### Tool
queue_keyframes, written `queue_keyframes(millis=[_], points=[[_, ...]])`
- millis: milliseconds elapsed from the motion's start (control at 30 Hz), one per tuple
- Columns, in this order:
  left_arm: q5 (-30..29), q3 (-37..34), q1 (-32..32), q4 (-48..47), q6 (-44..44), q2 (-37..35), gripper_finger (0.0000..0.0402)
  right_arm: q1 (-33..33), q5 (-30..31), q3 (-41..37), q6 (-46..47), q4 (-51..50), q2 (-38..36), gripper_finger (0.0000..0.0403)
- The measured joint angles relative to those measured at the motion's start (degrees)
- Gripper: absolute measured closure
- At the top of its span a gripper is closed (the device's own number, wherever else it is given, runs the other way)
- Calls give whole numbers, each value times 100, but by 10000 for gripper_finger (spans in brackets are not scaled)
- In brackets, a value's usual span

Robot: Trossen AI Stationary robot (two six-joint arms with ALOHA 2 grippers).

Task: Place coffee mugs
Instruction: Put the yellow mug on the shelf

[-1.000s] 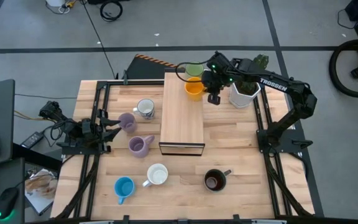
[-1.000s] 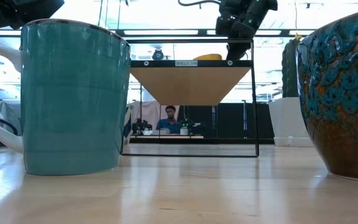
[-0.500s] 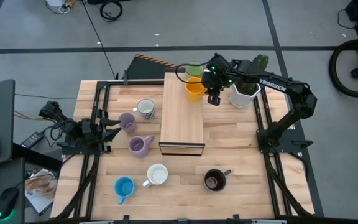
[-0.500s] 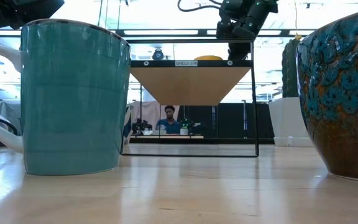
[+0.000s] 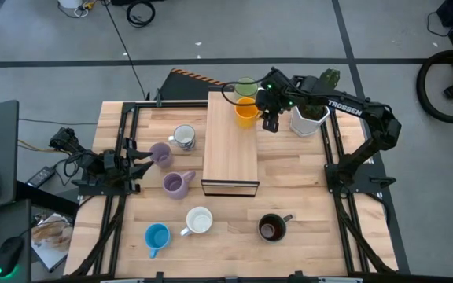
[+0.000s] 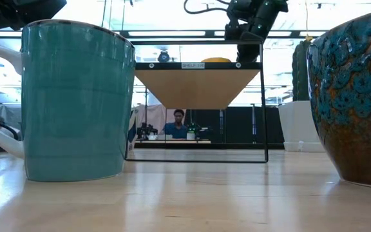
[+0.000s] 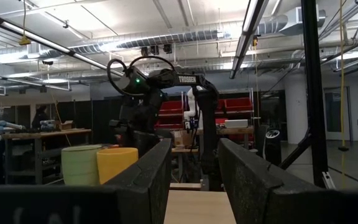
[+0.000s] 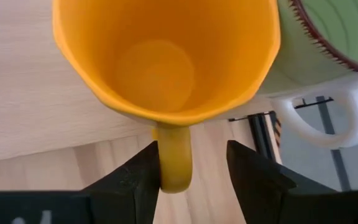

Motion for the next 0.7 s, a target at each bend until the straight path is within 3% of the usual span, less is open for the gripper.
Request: queue_keyframes(millis=[700], points=[[-2,0,1,0,7,0,262,216,187,0,-25,170,-161,218]])
